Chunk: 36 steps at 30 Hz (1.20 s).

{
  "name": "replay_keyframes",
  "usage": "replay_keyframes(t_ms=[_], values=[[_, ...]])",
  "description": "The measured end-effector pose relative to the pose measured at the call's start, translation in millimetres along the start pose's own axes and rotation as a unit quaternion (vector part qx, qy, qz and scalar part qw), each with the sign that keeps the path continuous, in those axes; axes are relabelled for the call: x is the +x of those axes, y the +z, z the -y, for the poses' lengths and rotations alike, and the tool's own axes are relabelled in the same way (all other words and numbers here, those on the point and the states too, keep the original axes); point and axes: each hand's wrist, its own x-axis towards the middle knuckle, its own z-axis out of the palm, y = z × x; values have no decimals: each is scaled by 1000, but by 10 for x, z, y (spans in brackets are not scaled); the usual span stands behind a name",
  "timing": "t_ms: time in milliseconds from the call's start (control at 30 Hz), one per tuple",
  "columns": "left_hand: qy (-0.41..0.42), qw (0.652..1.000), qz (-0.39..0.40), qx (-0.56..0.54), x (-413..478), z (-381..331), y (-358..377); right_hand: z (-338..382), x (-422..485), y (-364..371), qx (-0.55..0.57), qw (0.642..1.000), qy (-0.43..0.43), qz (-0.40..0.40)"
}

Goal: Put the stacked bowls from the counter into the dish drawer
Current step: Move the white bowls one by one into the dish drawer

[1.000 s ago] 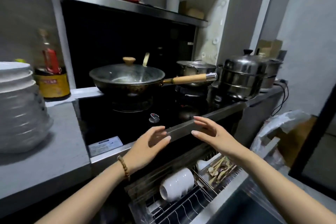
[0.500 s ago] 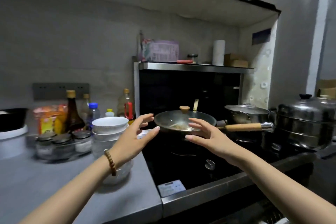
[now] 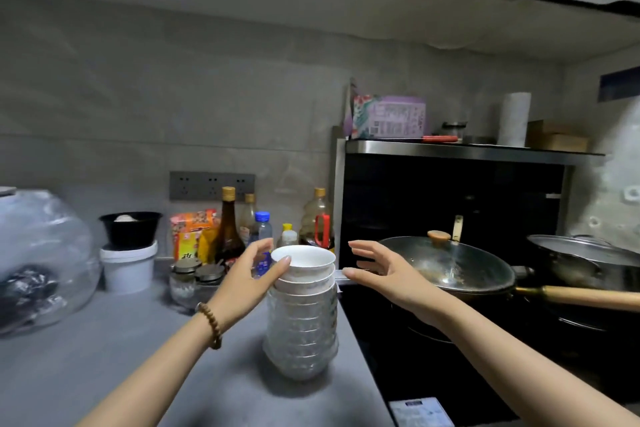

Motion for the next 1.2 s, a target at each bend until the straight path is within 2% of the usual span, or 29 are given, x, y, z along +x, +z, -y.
replay_keyframes(t_ms=[133, 267, 667, 967, 1200], values=[[-58, 998, 8, -11, 95, 235, 4, -106, 232, 192, 9, 1000, 6, 11], [-78, 996, 23, -29, 167, 351, 21, -190, 397, 334, 21, 1000, 3, 4], [-59, 994, 60, -74, 267, 384, 210, -225, 572, 506, 35, 999, 28, 10], [-46, 994, 42, -94, 265, 417, 271, -224, 548, 568, 76, 997, 10, -21], [16, 992, 1, -126, 334, 141, 235, -29, 529, 478, 132, 988, -38, -73]])
